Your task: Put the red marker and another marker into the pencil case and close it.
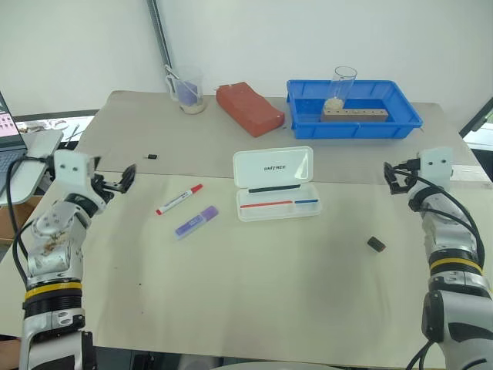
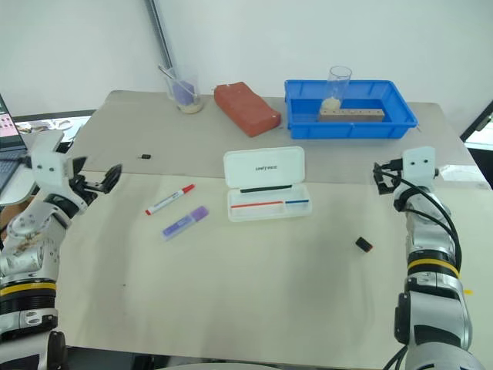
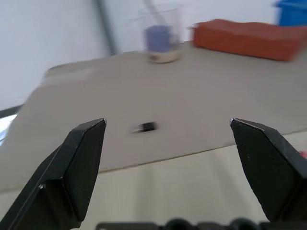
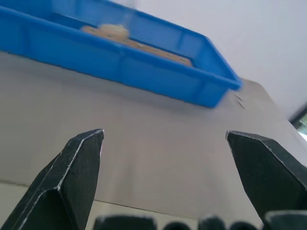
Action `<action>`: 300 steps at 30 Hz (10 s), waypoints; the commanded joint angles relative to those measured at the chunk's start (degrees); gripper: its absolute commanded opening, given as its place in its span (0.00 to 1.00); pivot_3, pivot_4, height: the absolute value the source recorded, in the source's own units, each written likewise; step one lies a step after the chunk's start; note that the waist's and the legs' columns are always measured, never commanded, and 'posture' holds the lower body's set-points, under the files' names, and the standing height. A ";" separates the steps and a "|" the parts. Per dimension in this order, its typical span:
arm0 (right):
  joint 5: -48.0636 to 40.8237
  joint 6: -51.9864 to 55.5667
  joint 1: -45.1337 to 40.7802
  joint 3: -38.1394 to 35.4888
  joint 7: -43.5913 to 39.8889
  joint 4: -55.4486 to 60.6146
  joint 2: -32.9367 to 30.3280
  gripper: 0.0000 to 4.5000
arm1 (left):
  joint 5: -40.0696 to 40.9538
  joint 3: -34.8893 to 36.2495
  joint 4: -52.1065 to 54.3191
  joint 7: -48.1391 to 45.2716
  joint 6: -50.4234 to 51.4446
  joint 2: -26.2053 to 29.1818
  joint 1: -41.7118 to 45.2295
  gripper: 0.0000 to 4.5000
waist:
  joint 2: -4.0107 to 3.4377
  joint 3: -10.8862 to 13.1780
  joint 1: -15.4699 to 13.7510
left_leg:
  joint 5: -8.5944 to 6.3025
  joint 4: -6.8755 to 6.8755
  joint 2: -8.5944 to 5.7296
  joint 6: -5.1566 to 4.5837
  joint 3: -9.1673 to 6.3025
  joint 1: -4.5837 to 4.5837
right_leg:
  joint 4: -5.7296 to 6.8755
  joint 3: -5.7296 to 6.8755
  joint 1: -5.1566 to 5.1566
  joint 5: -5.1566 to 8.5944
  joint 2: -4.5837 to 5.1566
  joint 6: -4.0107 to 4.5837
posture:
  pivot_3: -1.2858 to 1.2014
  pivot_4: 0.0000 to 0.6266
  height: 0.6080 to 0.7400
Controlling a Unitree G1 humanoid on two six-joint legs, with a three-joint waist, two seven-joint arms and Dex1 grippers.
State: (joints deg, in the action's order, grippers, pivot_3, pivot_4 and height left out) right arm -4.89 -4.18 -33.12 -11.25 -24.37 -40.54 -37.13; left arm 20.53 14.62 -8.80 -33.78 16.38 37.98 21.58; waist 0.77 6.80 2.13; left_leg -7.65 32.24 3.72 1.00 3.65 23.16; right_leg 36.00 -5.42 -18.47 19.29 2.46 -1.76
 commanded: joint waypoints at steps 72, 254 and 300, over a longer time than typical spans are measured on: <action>-24.70 48.17 23.63 6.68 -21.24 74.07 -13.62 1.00 | -20.63 -41.00 9.84 -36.82 -6.50 -8.72 5.34 0.99 | -0.12 0.07 -1.37 | -0.04 0.54 0.06 -0.22 -0.28 0.86 | 0.08 -0.03 -0.67 -0.02 -0.26 0.00 | 0.52 0.24 1.00; -14.43 35.94 32.77 3.02 -30.81 48.09 -23.35 1.00 | -5.43 -34.24 19.36 -37.45 -11.04 -12.78 11.59 0.99 | -0.03 -0.25 -1.15 | -0.06 0.61 0.11 -0.36 -0.16 0.77 | 0.11 -0.02 -0.61 0.01 -0.26 0.10 | 0.52 0.24 1.00; -8.19 31.36 12.51 21.91 -40.84 53.31 -15.60 0.73 | -5.73 -34.31 24.81 -35.19 -1.54 -4.79 6.51 1.00 | -0.22 -0.20 -1.49 | -0.06 0.69 0.08 -0.36 -0.23 0.78 | 0.17 -0.11 -0.54 0.03 -0.34 0.03 | 0.52 0.24 1.00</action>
State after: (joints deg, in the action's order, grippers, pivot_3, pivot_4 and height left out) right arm -12.36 27.94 -19.52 12.57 -64.75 11.65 -52.51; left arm 14.09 -21.06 13.83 -69.24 14.43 32.65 28.08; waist 0.55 6.61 0.64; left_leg -7.71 32.93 3.80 0.64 3.42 23.93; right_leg 36.17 -5.52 -19.00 19.32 2.13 -1.73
